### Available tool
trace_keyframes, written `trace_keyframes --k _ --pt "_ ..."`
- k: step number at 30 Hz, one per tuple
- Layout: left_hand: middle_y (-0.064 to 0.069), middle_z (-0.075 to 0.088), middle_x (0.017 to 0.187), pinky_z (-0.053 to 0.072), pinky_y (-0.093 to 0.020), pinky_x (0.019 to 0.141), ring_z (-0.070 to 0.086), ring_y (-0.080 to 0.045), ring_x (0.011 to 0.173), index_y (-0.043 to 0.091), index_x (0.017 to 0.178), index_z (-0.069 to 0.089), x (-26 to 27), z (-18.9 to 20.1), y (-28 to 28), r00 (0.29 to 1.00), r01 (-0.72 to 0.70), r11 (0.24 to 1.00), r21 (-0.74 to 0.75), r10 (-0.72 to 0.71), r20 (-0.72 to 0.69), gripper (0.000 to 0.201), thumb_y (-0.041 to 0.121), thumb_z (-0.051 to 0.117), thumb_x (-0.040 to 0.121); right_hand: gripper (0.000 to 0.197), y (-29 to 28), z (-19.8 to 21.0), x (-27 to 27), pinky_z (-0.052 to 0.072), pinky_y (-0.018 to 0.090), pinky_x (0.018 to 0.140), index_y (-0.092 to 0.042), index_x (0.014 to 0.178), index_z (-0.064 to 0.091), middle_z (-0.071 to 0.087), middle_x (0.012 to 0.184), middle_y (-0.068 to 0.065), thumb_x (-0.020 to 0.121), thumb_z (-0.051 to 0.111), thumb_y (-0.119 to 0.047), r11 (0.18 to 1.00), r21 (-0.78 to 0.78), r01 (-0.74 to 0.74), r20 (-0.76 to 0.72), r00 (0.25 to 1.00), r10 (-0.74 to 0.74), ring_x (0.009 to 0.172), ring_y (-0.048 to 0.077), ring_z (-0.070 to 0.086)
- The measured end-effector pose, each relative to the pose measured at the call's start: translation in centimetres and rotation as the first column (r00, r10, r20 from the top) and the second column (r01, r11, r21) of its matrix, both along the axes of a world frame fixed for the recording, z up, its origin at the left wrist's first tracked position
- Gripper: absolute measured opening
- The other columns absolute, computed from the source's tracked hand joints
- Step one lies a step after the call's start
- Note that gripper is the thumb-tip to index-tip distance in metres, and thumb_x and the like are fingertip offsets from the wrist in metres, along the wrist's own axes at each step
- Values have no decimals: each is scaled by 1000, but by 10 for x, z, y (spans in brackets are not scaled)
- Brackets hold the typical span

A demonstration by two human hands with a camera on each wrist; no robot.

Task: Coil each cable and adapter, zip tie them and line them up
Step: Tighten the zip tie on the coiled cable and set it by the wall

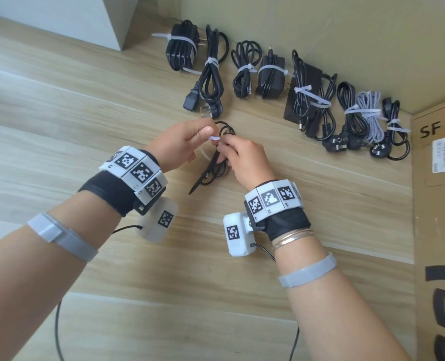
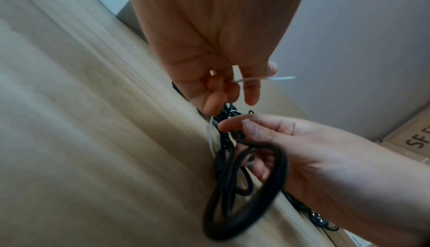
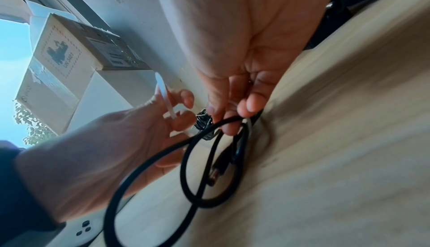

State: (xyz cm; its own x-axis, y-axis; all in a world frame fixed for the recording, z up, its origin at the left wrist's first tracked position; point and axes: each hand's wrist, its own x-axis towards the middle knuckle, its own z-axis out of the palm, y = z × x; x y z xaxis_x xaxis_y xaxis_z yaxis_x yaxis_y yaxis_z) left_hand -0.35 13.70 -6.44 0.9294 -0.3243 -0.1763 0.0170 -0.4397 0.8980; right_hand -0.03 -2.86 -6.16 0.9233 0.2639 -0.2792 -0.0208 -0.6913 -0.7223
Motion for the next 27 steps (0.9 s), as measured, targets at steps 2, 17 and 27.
trace_keyframes --k 2,17,27 --pt "3 47 73 44 -29 52 43 -18 55 14 86 55 0 -3 2 1000 -9 1000 -10 9 -19 35 40 33 93 19 -1 -1 -2 46 26 69 -19 102 67 65 71 -5 95 49 -19 1000 13 4 15 1000 -4 58 7 49" --pt "7 33 54 30 -13 51 33 2 46 23 62 44 -1 -13 -8 988 -153 987 43 153 13 35 16 44 97 16 -1 0 -6 43 20 65 -11 95 61 57 64 -12 96 46 -15 993 107 -47 96 995 37 59 5 48" --pt "5 31 54 26 -11 42 30 1 37 20 62 42 -1 -9 -7 988 -130 991 -9 129 -88 37 20 39 99 15 -2 1 -6 45 23 64 -11 96 61 57 65 -12 96 47 -17 993 106 -52 122 992 39 61 8 51"
